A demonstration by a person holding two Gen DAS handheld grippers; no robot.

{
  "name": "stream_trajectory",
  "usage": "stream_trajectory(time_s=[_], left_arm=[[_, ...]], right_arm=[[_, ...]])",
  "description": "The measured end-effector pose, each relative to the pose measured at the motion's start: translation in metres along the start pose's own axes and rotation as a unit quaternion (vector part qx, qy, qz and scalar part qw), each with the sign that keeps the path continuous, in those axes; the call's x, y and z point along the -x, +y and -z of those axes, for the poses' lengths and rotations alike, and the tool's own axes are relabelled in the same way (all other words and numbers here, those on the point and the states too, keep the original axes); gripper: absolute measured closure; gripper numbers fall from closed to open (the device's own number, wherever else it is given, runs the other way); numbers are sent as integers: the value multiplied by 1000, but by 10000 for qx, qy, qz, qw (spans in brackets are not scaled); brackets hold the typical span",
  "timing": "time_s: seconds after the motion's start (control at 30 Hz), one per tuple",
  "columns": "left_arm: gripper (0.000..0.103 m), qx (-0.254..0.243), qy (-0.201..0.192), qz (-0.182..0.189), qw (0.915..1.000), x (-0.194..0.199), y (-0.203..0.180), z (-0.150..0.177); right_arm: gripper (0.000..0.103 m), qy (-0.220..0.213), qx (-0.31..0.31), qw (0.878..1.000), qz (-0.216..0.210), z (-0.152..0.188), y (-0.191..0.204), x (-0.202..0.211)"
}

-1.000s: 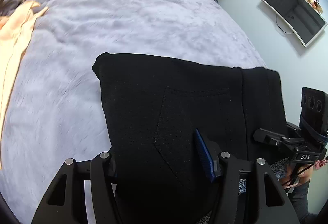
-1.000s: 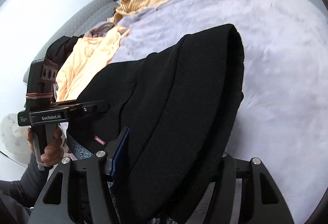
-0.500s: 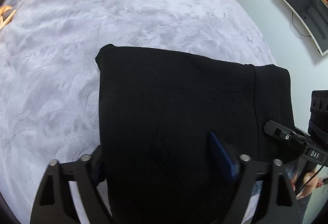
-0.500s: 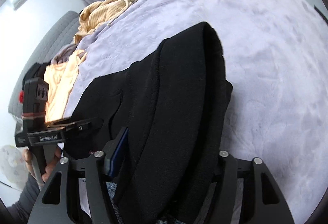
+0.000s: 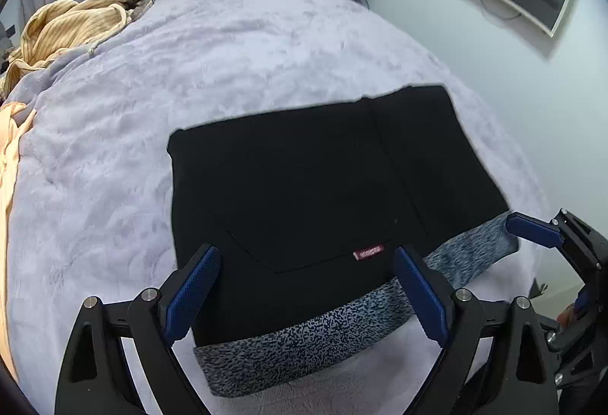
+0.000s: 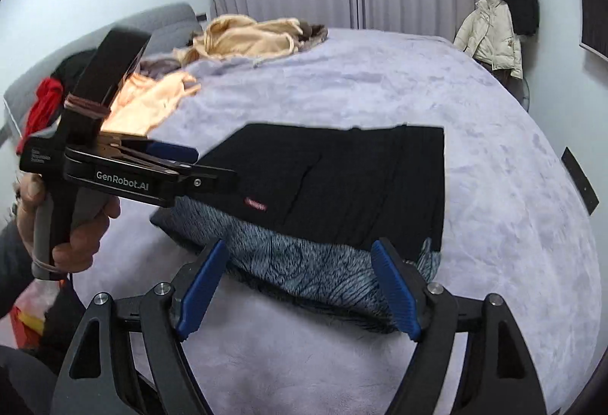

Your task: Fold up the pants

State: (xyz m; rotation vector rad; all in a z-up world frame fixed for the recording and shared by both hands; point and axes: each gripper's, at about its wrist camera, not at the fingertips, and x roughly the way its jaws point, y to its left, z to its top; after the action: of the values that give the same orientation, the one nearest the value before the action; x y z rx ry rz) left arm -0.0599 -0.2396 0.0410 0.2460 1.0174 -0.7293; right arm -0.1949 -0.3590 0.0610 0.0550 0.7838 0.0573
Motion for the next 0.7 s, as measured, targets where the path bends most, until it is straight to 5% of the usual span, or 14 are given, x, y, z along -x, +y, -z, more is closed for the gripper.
stream_trajectory(time_s=[0.13,0.27,0.37,0.53,0.7], left_arm=[[5,-144,168,-257,9994,-25,-11,7],[5,-179,-85,-51,9998,0,-10,-10],[0,-13,-265,-397,9989,2,-4,-44],[0,664,518,-674,9942,-56,24,-77],[0,855,650,-659,9920,-76,28,-83]], right_arm=[[22,761,-542,9953,-241,20,-31,-38],[22,413,-269,9985,-242,-5,-32,-6],[18,-16,-170,9998,38,-42,-45,6],[18,307,-405,9987,-68,-94,-72,-47],[9,721,-726,9935,-501,-98,-95,-97]])
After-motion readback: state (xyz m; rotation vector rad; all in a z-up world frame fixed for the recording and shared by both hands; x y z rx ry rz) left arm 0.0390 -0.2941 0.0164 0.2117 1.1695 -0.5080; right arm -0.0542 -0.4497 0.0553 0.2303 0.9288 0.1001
